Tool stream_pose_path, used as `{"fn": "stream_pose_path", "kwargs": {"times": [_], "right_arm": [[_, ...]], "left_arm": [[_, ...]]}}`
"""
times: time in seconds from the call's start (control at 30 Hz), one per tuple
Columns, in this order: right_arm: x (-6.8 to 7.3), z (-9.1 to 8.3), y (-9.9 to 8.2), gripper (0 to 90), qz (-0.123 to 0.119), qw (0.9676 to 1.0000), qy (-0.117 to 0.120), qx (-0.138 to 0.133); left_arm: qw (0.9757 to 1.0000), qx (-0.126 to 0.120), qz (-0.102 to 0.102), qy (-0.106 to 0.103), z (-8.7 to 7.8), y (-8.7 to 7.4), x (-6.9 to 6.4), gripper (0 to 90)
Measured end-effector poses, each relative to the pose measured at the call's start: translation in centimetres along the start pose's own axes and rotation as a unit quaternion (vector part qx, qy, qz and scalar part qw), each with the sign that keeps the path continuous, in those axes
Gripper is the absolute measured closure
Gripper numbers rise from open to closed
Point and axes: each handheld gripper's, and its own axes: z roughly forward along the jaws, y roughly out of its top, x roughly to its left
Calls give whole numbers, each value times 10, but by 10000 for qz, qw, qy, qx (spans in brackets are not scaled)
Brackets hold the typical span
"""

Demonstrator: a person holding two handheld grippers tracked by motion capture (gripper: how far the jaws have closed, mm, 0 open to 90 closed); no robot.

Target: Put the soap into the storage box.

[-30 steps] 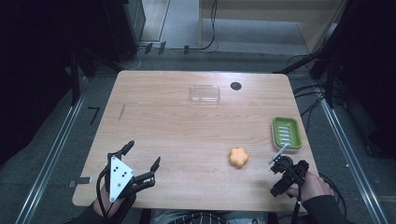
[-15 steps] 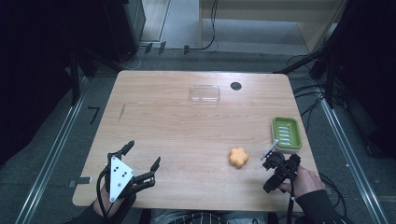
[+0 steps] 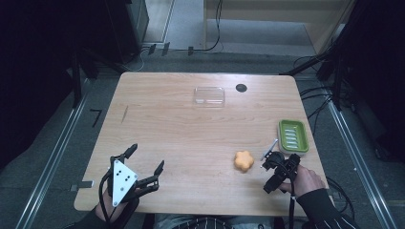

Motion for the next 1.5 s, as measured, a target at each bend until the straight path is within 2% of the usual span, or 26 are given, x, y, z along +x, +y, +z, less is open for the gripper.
{"fn": "stream_pose_path", "kwargs": {"times": [0.87,1.07,1.2,1.5], "right_arm": [[8,4,49,1,-250,9994,246,17],[11,7,57,0,-225,9993,293,19],[10,8,63,0,-221,9987,454,-21],[11,12,74,0,-177,9985,527,-23]], "left_arm": [[10000,4,5,-10,0,0,0,135],[10000,-1,2,-6,0,0,1,135],[10000,5,-3,-3,0,0,1,135],[10000,2,1,-1,0,0,1,135]]}}
